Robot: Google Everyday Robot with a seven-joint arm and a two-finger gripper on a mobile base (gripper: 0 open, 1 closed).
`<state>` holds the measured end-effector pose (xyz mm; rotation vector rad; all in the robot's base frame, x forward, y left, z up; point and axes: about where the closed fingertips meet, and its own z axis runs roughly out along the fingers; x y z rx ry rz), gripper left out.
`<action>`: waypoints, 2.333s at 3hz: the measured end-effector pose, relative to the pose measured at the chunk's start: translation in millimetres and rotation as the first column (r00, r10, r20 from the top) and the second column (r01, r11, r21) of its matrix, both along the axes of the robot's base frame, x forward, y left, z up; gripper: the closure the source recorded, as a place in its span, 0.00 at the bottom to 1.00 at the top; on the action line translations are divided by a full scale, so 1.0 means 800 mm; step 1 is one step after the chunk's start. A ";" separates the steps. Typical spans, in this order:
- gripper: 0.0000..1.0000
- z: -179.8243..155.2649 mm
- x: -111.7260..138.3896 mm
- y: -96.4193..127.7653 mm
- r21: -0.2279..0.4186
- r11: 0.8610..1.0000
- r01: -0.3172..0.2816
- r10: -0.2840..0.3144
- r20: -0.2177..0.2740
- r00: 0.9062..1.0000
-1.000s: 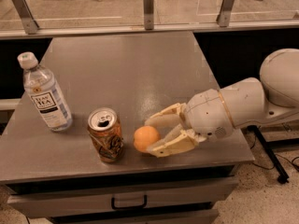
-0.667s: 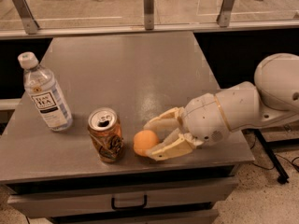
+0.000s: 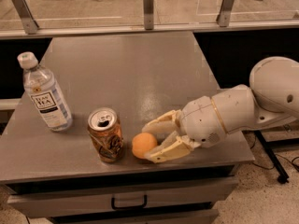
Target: Move orange near orange can
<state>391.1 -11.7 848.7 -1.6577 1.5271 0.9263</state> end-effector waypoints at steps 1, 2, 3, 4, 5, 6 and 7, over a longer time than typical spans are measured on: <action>0.59 0.000 -0.001 0.002 -0.001 1.000 -0.004 0.004 0.001 1.000; 0.35 0.001 -0.002 0.004 -0.003 1.000 -0.007 0.007 0.002 1.000; 0.12 0.001 -0.003 0.006 -0.004 1.000 -0.011 0.011 0.003 1.000; 0.00 0.002 -0.004 0.008 -0.006 1.000 -0.014 0.014 0.004 1.000; 0.00 0.002 -0.004 0.008 -0.006 1.000 -0.014 0.014 0.004 1.000; 0.00 0.011 0.002 0.005 0.012 1.000 -0.001 0.001 0.004 1.000; 0.00 0.034 0.023 -0.006 0.060 0.998 0.000 -0.001 0.025 1.000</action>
Offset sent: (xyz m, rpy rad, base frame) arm -0.0007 0.0014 0.0003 -0.0013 -0.0009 0.0032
